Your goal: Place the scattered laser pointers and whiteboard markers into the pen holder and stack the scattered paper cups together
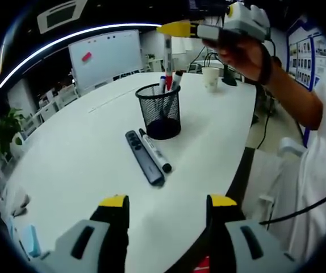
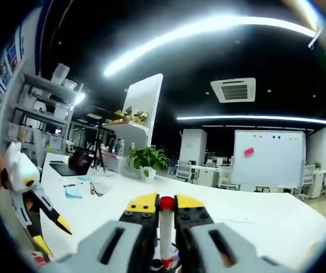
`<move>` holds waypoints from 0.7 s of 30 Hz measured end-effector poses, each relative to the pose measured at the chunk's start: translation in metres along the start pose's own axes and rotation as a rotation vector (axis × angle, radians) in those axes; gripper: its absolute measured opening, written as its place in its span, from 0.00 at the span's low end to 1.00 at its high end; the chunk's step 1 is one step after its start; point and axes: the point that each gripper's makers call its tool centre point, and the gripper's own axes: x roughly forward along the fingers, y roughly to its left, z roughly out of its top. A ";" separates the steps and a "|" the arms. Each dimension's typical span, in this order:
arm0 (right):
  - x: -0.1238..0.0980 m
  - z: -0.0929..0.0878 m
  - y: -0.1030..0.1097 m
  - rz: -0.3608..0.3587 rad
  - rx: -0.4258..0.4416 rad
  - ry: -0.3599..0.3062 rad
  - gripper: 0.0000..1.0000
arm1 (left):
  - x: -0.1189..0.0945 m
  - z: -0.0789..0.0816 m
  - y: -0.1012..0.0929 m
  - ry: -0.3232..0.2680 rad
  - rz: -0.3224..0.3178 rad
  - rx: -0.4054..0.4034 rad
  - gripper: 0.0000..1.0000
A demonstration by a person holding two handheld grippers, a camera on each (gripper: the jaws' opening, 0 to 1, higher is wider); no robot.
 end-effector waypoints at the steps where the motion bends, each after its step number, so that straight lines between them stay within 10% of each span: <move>1: 0.000 -0.001 0.000 0.000 0.000 0.002 0.11 | 0.000 0.000 0.000 -0.001 0.000 -0.001 0.55; 21: 0.002 -0.019 -0.003 0.003 0.046 0.046 0.11 | 0.001 -0.002 -0.002 0.009 -0.007 0.003 0.55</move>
